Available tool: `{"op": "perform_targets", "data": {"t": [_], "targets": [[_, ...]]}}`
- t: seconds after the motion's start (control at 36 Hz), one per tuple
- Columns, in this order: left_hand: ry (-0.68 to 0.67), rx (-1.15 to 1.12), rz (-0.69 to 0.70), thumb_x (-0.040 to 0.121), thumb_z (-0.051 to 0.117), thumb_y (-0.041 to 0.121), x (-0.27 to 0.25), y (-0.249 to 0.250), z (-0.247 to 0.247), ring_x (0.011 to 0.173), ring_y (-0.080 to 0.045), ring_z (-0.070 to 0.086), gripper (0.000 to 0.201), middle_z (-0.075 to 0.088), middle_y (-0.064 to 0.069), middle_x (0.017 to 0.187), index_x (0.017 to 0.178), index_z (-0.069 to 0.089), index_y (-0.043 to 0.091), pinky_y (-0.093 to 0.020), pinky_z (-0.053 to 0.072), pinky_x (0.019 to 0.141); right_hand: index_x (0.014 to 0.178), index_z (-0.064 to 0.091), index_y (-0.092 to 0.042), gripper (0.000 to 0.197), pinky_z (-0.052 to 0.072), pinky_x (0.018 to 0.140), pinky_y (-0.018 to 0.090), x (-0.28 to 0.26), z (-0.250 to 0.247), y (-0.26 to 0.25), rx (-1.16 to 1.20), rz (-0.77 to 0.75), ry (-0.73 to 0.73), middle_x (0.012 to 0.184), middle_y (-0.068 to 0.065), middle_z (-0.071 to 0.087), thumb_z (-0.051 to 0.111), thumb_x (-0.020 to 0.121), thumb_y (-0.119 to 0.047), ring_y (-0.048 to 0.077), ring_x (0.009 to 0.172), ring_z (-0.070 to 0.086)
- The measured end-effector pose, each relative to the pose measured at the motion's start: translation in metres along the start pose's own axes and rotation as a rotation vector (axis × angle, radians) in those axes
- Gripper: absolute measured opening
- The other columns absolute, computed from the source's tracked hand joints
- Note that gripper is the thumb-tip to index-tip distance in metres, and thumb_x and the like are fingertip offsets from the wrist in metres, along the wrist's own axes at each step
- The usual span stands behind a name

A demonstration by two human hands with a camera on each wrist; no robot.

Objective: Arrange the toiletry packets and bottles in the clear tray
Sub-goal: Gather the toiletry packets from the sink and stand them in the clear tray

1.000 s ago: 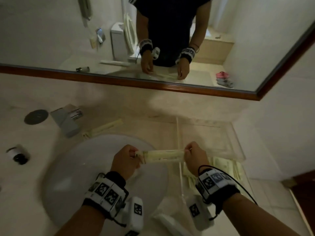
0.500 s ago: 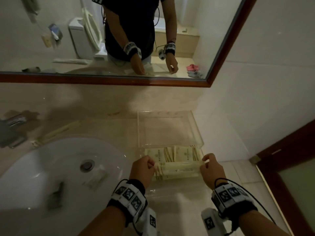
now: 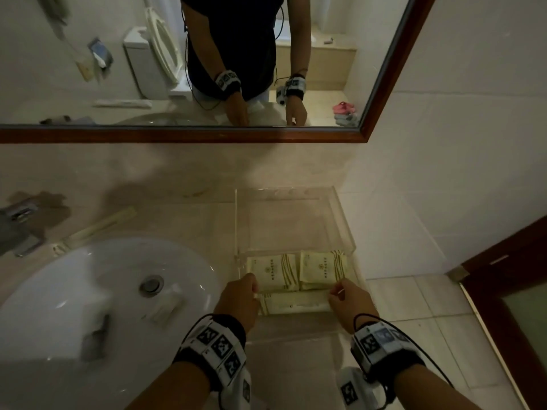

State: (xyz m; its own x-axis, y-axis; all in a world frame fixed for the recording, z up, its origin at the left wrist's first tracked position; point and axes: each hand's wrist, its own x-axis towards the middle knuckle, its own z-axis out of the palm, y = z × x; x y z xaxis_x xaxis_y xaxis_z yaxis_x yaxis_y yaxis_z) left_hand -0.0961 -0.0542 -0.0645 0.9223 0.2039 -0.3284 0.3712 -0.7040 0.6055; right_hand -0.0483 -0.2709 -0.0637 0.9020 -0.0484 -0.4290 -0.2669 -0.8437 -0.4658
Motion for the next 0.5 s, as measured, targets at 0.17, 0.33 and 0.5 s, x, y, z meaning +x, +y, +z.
{"op": "perform_targets", "data": {"t": [0.17, 0.33, 0.5], "targets": [[-0.044, 0.133, 0.044, 0.087, 0.049, 0.01, 0.0044, -0.0024, -0.0013, 0.083, -0.017, 0.05, 0.013, 0.051, 0.0, 0.09, 0.087, 0.042, 0.02, -0.025, 0.04, 0.07, 0.093, 0.06, -0.022, 0.009, 0.044, 0.074, 0.026, 0.0027, 0.0002, -0.0013, -0.029, -0.003, -0.016, 0.091, 0.003, 0.061, 0.054, 0.087, -0.023, 0.026, 0.092, 0.061], [-0.055, 0.2, 0.079, 0.088, 0.047, 0.01, 0.0045, -0.0032, 0.0002, 0.085, -0.013, 0.044, 0.014, 0.046, 0.003, 0.094, 0.089, 0.038, 0.022, -0.024, 0.034, 0.071, 0.104, 0.065, -0.021, 0.02, 0.045, 0.082, 0.026, -0.0005, 0.0006, -0.0022, -0.027, -0.016, -0.015, 0.11, 0.005, 0.066, 0.054, 0.088, -0.024, 0.024, 0.101, 0.06], [-0.077, 0.224, 0.085, 0.087, 0.05, 0.011, 0.0003, -0.0005, -0.0022, 0.086, -0.013, 0.047, 0.017, 0.048, 0.005, 0.096, 0.09, 0.039, 0.024, -0.024, 0.036, 0.072, 0.112, 0.065, -0.017, 0.026, 0.044, 0.088, 0.027, -0.0047, -0.0011, -0.004, -0.065, -0.039, 0.012, 0.117, 0.007, 0.061, 0.052, 0.09, -0.024, 0.025, 0.107, 0.058]]}}
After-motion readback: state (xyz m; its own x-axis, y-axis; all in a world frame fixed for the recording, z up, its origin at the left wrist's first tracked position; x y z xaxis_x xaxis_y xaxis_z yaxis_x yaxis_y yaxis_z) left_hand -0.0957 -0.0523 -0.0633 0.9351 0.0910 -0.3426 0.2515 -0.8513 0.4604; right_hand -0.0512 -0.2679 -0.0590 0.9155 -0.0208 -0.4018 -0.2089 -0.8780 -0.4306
